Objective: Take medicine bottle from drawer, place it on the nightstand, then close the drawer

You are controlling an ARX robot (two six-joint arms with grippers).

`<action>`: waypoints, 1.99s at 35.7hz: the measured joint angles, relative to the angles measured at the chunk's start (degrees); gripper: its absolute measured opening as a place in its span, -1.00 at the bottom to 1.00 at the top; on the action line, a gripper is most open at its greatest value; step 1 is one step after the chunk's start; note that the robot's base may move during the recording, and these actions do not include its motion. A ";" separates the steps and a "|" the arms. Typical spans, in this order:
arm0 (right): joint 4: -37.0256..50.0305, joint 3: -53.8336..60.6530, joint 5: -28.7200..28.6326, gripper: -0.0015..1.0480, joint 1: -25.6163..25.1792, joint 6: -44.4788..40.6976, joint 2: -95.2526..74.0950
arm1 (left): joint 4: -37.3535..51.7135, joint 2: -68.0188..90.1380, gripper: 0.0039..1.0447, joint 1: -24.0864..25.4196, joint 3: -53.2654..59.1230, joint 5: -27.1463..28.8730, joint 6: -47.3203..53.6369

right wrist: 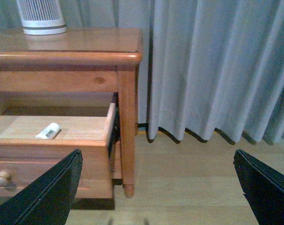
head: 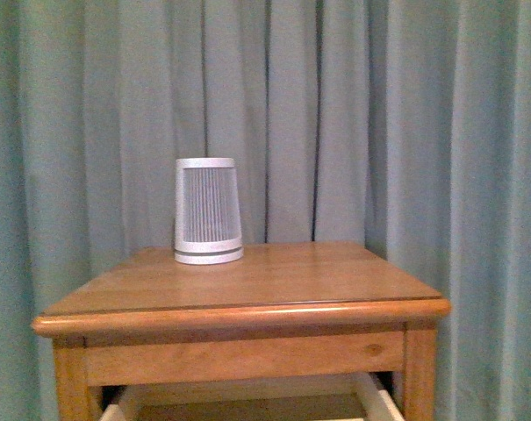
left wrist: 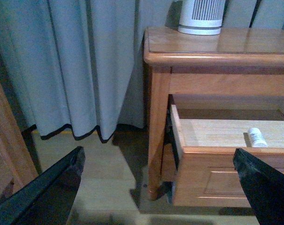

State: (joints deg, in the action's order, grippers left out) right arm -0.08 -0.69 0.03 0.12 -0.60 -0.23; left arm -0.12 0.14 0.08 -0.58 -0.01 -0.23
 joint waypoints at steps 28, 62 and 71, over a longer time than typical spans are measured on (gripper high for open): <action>9.88 -28.61 12.63 0.87 7.43 7.30 -63.41 | 0.00 -0.09 0.88 -0.11 0.02 0.09 -0.04; 5.77 -60.85 9.57 0.87 15.32 10.47 -109.46 | 0.00 -0.09 0.88 -0.11 0.02 0.09 -0.04; 4.66 -66.77 10.16 0.87 17.38 14.88 -117.77 | 0.00 -0.09 0.88 -0.11 0.02 0.09 -0.04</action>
State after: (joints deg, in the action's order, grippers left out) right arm 4.58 -67.46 10.20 17.50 14.28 -117.99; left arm -0.12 0.05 -0.03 -0.56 0.08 -0.27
